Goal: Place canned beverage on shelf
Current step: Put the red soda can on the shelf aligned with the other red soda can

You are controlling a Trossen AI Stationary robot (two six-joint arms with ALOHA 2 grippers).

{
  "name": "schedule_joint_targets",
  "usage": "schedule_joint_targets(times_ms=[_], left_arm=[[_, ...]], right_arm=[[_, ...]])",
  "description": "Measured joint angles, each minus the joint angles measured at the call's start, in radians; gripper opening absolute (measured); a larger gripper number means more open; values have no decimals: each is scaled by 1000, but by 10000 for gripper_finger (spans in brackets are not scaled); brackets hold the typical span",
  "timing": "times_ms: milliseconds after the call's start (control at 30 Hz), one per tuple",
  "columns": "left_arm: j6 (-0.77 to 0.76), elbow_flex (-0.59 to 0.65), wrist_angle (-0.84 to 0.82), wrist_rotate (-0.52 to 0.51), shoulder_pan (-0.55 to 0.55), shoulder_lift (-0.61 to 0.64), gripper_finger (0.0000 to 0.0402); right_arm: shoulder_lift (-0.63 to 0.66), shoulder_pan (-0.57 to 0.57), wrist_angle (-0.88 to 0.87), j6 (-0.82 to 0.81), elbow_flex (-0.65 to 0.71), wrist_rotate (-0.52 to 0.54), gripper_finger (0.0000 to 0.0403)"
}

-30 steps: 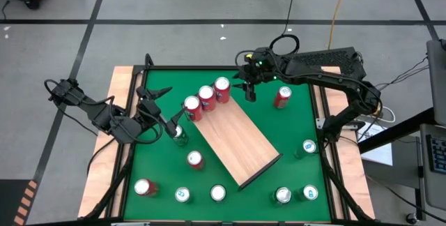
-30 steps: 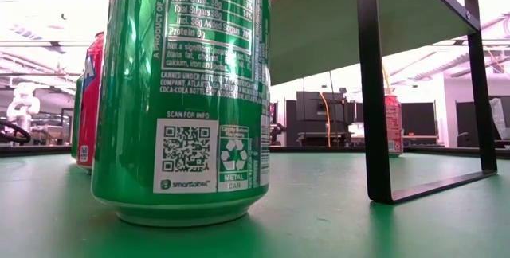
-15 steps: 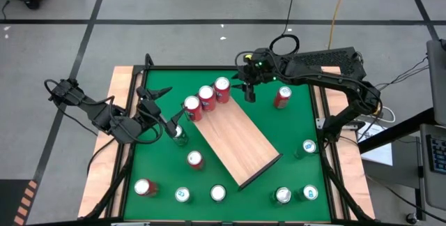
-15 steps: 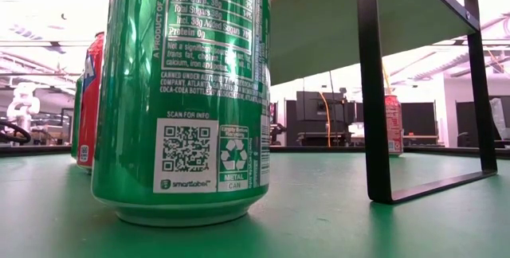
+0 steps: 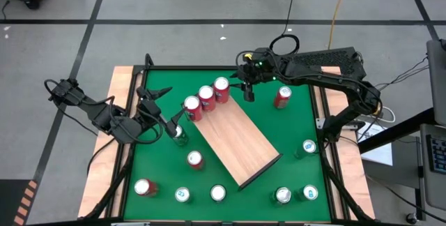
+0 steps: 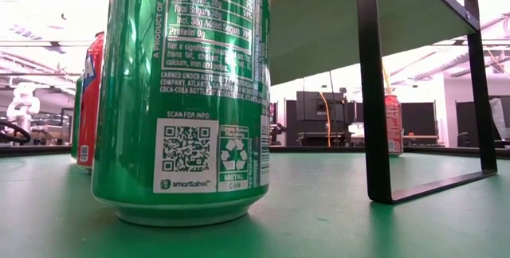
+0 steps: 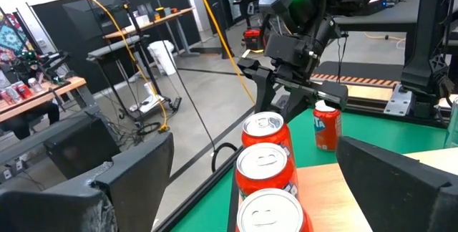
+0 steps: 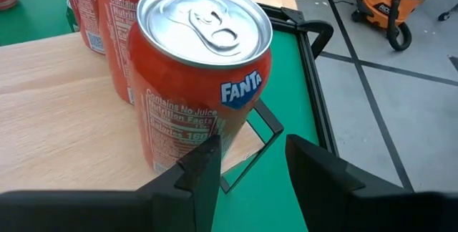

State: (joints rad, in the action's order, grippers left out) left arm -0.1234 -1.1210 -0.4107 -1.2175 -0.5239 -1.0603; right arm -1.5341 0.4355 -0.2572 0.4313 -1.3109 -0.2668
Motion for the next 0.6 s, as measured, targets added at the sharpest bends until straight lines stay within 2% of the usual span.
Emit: schedule_joint_targets(times_ms=[400,600], left_arm=[[-2,0,0,0,0,0,384],[-9,0,0,0,0,-4,384]], right_arm=[[1,0,16,0,0,6,148],[72,-5,-28,-56,0,84,148]])
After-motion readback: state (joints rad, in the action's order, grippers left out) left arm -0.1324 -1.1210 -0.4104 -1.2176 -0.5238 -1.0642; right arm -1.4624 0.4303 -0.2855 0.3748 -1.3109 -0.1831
